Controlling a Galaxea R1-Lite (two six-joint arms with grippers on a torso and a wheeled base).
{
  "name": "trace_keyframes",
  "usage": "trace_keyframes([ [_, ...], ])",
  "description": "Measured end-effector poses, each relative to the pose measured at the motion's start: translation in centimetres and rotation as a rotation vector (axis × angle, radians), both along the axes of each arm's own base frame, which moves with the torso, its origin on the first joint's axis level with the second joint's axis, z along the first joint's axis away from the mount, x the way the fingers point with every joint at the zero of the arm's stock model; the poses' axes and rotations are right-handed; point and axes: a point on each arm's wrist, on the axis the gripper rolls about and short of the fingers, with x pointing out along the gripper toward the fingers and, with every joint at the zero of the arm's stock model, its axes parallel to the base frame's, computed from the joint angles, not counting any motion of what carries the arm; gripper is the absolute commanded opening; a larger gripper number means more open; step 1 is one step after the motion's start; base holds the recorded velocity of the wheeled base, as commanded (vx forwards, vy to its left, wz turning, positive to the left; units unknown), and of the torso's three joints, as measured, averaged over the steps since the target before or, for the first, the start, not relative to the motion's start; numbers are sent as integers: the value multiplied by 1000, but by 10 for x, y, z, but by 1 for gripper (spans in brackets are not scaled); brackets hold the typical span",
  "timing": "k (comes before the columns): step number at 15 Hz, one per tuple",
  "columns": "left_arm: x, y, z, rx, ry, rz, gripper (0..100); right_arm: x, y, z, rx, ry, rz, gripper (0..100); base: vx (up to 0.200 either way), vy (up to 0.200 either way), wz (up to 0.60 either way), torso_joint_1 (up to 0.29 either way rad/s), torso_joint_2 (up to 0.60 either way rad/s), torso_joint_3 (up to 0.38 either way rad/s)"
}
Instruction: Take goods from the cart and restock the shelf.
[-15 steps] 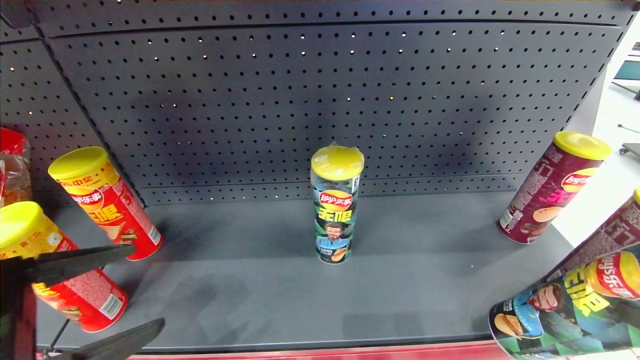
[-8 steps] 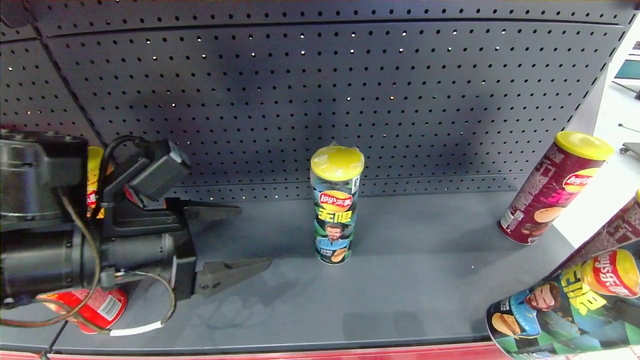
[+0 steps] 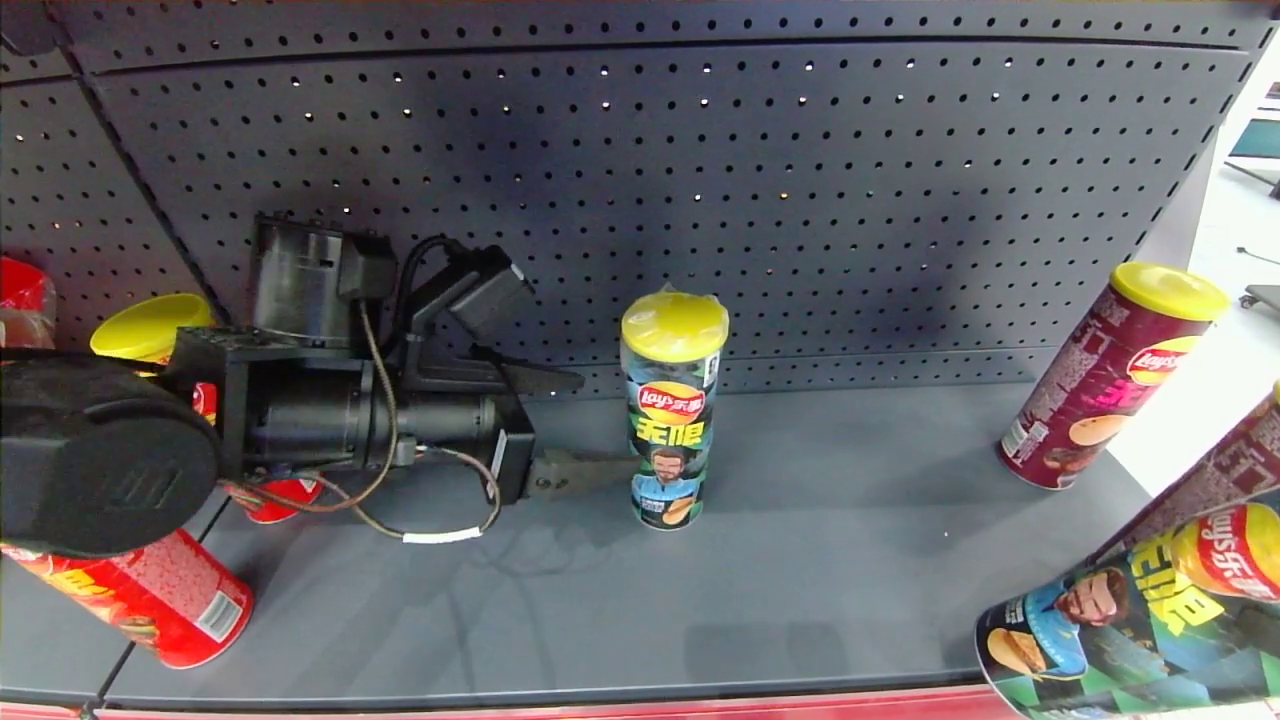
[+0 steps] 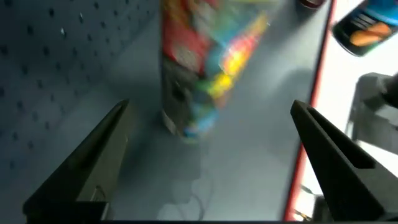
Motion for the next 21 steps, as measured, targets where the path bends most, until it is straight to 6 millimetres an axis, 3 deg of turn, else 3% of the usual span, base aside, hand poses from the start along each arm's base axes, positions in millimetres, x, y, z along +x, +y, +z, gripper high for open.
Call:
trace_keyframes([
  [7,39,-24,-6,-12,-10,-27,100,0,0,0,0,1,-1,0,0,0,0,0,0,0],
  [19,52,-59,-13,-30,6,-93,100,0,0,-1,-2,1,-9,0,0,0,0,0,0,0],
  [20,52,-60,-14,-28,8,-93,0,0,0,-1,-3,4,-9,0,0,0,0,0,0,0],
  [21,53,-61,-15,-28,11,-95,0,0,0,-1,-3,4,-9,0,0,0,0,0,0,0],
])
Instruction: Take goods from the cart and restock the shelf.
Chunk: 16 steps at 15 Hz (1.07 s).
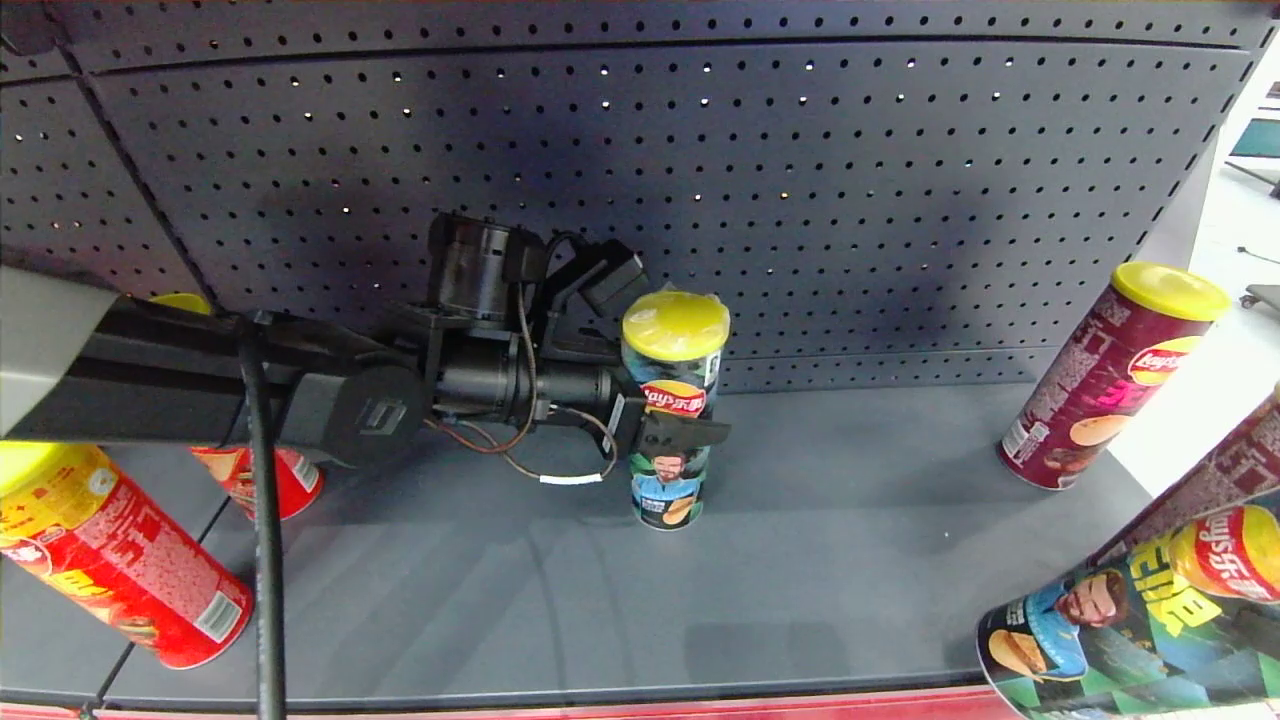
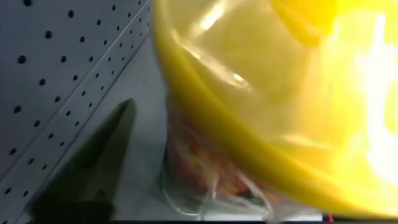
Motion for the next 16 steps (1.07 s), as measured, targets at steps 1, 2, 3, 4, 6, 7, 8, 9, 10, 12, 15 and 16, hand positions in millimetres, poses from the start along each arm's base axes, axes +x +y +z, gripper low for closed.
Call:
trace_keyframes([
  [1,0,-1,0,-1,4,0,0,0,0,0,0,1,0,0,0,0,0,0,0,0],
  [2,-1,-1,0,-1,4,-1,0,0,0,-1,-1,2,-1,0,0,0,0,0,0,0],
  [3,-2,-1,0,0,8,-2,0,0,0,-1,-1,2,-2,0,0,0,0,0,0,0],
  [4,-5,0,2,-2,6,-3,0,0,0,-1,-1,3,-2,0,0,0,0,0,0,0],
  [6,-13,4,6,-4,12,-6,0,-1,0,-2,-1,3,-2,0,0,0,0,0,0,0],
  [7,-19,6,7,-3,18,-9,0,-1,0,-2,0,2,-3,0,0,0,0,0,0,0],
  [8,-27,7,7,1,24,-17,0,-1,0,-1,-1,1,-3,0,0,0,0,0,0,0],
  [9,-36,8,6,7,34,-29,0,-1,0,-1,0,0,-2,0,0,0,0,0,0,0],
  [10,-44,10,5,13,41,-35,0,-1,0,0,1,-3,-2,0,0,0,0,0,0,0],
  [12,-62,12,0,32,62,-55,0,-1,0,1,2,-8,-1,0,0,0,0,0,0,0],
  [15,-79,9,-2,42,57,-77,0,-1,0,1,3,-9,0,0,0,0,0,0,0,0],
  [16,-81,8,-1,30,35,-77,0,-1,0,2,3,-11,1,0,0,0,0,0,0,0],
])
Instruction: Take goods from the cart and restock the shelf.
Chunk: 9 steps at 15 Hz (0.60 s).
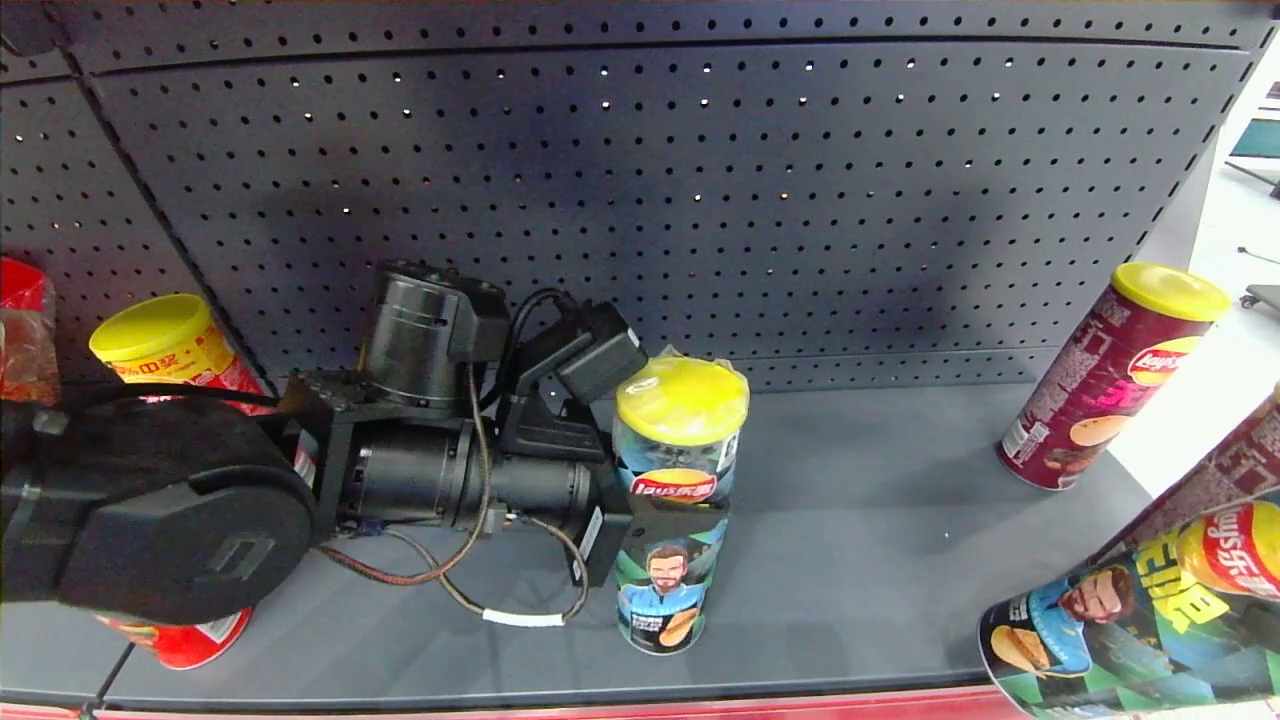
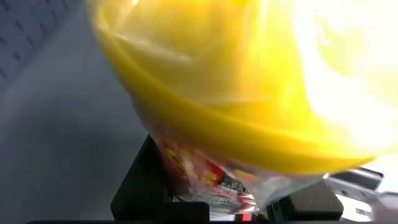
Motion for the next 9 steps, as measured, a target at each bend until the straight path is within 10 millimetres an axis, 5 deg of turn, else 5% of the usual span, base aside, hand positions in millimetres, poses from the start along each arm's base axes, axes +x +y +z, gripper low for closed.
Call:
trace_keyframes([
  [9,-21,-1,-8,-2,16,22,0,1,0,0,-1,4,1,0,0,0,0,0,0,0],
])
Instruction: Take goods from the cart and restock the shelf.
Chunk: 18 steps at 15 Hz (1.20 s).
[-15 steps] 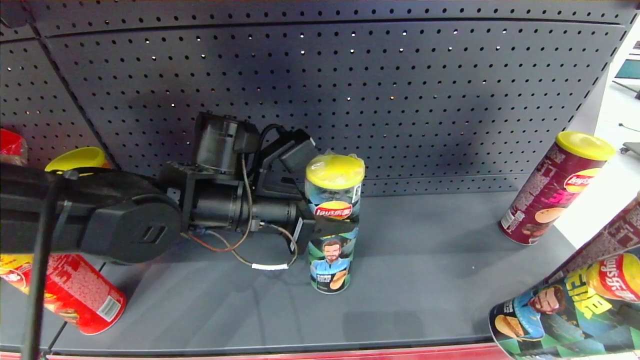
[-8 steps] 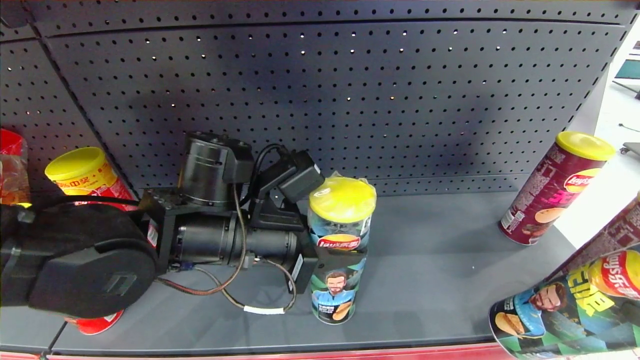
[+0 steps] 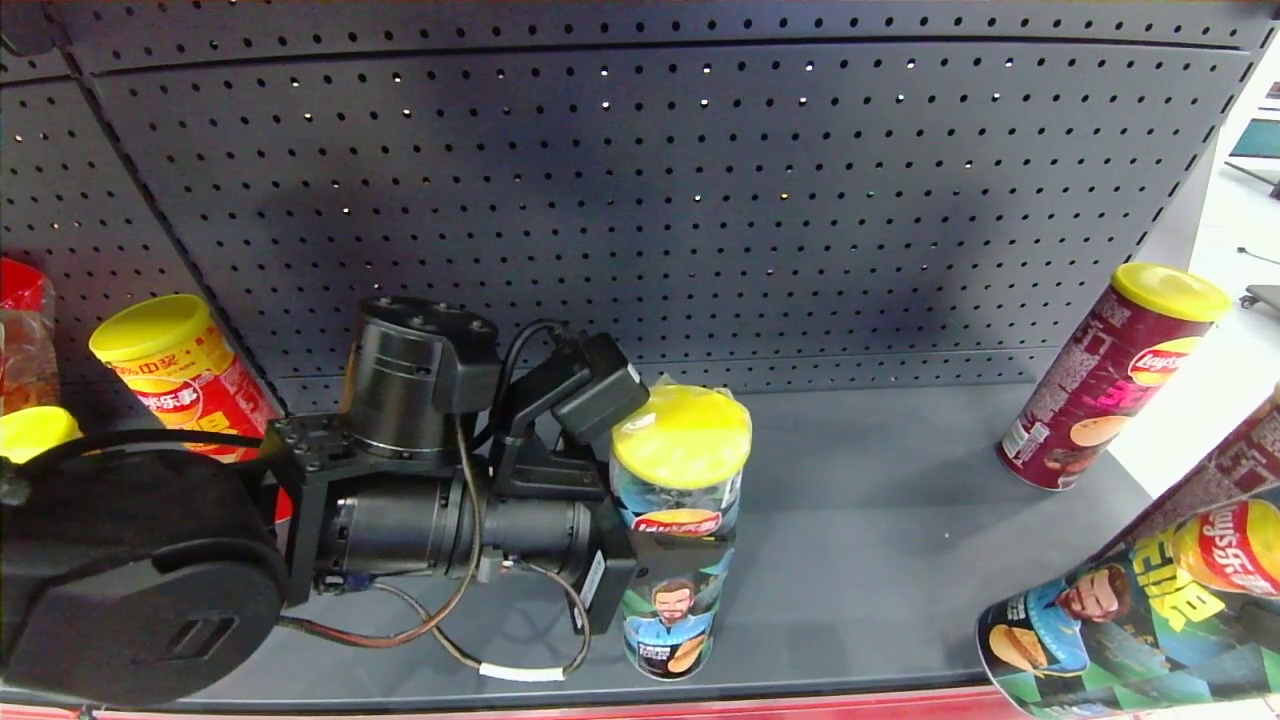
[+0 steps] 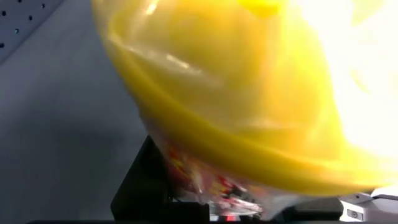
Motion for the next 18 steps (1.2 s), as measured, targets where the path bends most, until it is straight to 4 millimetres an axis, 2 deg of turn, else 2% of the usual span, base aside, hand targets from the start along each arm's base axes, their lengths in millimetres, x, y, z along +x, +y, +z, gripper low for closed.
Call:
trace_keyframes([
  [8,-17,8,-5,25,4,14,0,5,1,4,0,2,3,0,0,0,0,0,0,0],
  [14,-21,9,-7,34,2,8,0,5,1,5,1,4,7,0,0,0,0,0,0,0],
  [15,-21,9,-8,35,4,7,100,6,2,5,0,4,8,0,0,0,0,0,0,0],
  [18,-23,8,-8,40,10,0,100,11,3,10,0,5,15,0,0,0,0,0,0,0],
])
